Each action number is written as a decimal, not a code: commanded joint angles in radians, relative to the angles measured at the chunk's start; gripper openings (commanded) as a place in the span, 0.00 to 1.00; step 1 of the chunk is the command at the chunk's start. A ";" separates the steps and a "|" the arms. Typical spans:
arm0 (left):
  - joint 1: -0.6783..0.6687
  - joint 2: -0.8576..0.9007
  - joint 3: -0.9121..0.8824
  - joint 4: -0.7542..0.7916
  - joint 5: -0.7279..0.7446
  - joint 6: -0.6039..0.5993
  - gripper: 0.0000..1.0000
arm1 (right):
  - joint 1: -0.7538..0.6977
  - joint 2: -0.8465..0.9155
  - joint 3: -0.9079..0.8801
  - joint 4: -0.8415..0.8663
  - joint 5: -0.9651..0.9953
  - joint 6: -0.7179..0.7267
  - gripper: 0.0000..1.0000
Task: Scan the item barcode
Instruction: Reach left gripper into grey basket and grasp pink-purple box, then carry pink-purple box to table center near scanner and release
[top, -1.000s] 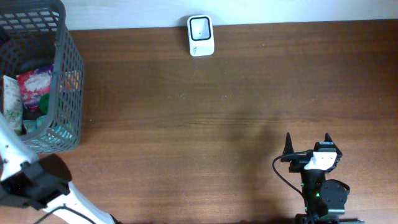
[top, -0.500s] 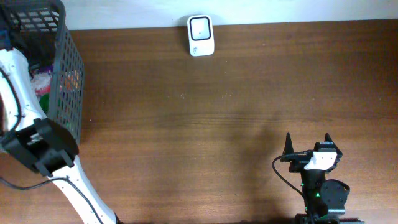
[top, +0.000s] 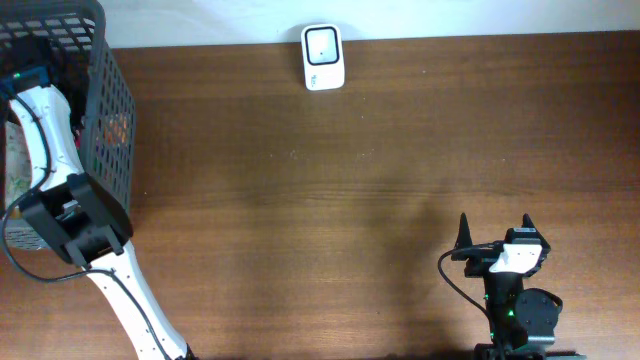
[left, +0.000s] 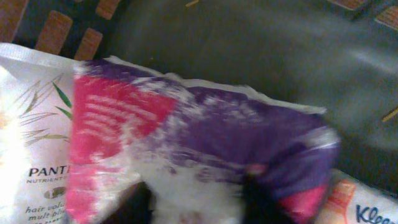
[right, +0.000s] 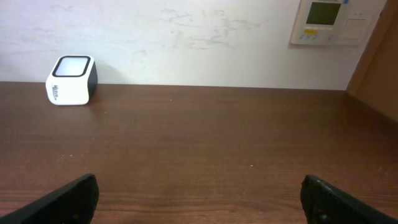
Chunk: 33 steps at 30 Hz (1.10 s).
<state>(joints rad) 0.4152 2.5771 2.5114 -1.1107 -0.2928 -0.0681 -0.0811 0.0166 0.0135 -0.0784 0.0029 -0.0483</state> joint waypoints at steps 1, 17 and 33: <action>0.006 0.026 0.011 -0.009 -0.018 0.009 0.00 | -0.005 -0.005 -0.008 -0.004 0.009 0.008 0.99; 0.000 -0.328 0.072 -0.056 0.062 -0.216 0.00 | -0.005 -0.005 -0.008 -0.004 0.009 0.008 0.99; -0.294 -0.606 0.136 -0.103 0.795 -0.365 0.00 | -0.005 -0.005 -0.008 -0.004 0.009 0.008 0.99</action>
<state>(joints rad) 0.2447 1.9511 2.6965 -1.1885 0.4500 -0.4171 -0.0811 0.0166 0.0135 -0.0788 0.0032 -0.0479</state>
